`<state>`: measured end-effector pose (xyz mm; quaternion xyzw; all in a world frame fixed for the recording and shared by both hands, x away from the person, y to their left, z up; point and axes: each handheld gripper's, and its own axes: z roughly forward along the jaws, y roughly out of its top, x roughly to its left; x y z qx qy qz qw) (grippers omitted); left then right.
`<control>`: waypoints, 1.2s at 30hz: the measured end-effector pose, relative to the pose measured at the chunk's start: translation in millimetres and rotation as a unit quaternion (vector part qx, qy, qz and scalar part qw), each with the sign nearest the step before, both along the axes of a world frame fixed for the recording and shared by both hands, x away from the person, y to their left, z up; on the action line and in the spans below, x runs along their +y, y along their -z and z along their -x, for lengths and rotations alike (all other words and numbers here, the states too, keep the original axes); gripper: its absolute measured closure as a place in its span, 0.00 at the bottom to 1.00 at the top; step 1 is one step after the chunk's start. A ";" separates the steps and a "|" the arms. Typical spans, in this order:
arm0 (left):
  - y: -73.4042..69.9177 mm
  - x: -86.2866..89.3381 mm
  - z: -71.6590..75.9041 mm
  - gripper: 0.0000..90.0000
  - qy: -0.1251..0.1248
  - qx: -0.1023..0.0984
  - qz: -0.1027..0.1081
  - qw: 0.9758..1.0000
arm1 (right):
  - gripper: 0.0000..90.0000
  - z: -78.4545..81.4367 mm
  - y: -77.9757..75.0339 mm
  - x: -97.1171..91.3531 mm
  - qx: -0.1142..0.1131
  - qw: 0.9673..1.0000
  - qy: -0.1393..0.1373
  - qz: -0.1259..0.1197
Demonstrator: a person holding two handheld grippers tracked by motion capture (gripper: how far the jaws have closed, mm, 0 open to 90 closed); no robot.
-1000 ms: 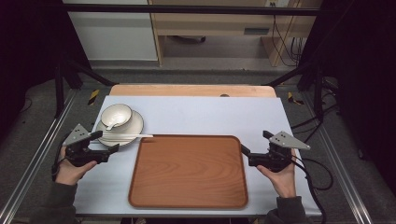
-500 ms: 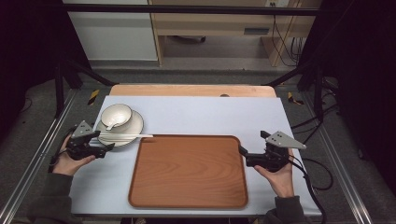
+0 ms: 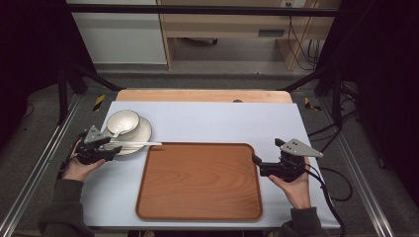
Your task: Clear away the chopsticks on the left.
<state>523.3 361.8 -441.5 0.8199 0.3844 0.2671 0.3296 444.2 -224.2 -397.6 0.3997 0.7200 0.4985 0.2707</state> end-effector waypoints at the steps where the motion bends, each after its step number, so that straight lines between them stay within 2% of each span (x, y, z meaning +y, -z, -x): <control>1: 0.4 0.0 -0.8 0.48 0.000 -0.001 -0.001 1.000 | 0.04 -0.1 0.1 0.1 0.000 1.000 -0.001 0.000; 12: 6.8 -2.0 -5.6 0.57 0.001 0.005 -0.014 1.000 | 0.04 -0.8 1.1 0.5 0.002 1.000 0.000 0.004; 18: 7.2 -1.8 -6.2 0.63 0.001 0.012 -0.013 1.000 | 0.04 -0.8 1.3 0.7 0.003 1.000 -0.001 0.003; 23: 6.3 -3.0 -4.5 0.69 -0.001 0.012 -0.021 1.000 | 0.04 -0.9 1.2 0.4 0.003 1.000 0.000 0.004; 32: 5.5 -3.9 -2.4 0.75 0.001 0.015 -0.015 1.000 | 0.04 -0.6 0.5 -0.3 0.002 1.000 0.000 0.002; 36: 5.4 -6.5 -1.7 0.76 0.004 0.016 -0.020 1.000 | 0.04 0.0 -0.3 -0.8 0.001 1.000 -0.001 -0.002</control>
